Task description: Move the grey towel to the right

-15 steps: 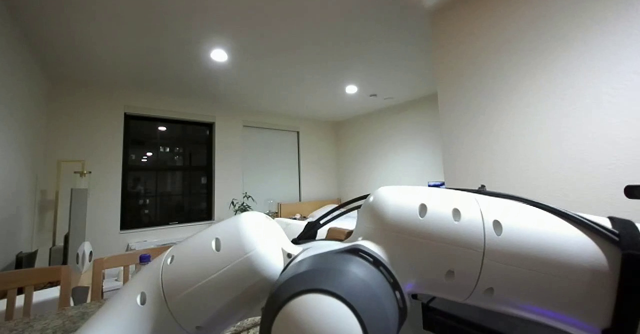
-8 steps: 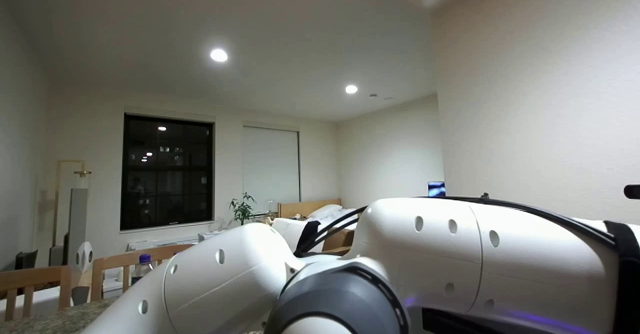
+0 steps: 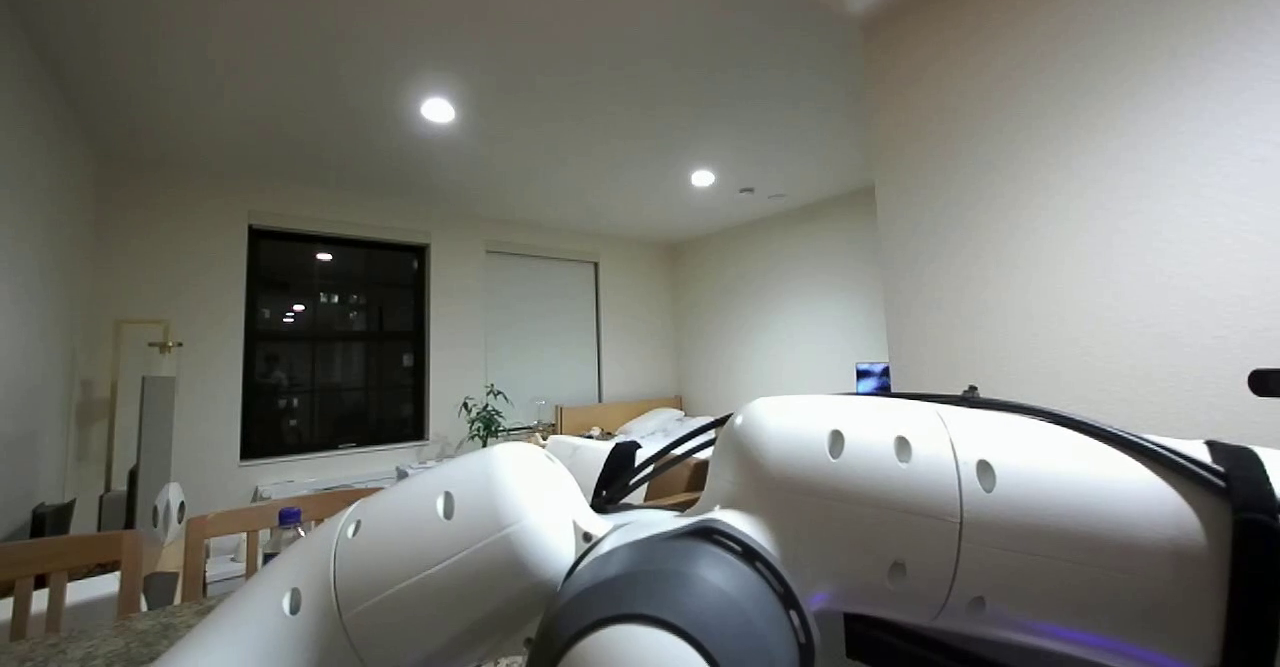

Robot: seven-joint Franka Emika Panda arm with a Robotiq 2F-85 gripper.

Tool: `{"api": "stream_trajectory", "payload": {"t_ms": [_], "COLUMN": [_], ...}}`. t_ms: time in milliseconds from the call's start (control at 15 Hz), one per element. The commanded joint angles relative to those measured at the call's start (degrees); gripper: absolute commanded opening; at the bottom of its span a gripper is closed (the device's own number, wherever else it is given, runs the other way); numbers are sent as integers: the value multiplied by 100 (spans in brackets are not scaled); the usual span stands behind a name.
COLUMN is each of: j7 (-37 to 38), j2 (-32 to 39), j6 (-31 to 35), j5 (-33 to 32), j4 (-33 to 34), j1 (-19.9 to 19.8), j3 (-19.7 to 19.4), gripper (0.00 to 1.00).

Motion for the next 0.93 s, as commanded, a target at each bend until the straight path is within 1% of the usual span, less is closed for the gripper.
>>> {"api": "stream_trajectory", "payload": {"t_ms": [0, 67, 400, 800, 867], "j7": [-343, -356, -392, -347, -474], "j2": [37, 17, -110, -282, -49], "j6": [-210, -233, -237, -207, -436], "j5": [231, 275, 430, 395, 732], "j4": [93, 91, 108, 448, 1072], "j1": [-167, -216, -383, -416, -228], "j3": [282, 364, 637, 834, 535], "gripper": [8, 11, 11, 10, 10]}}
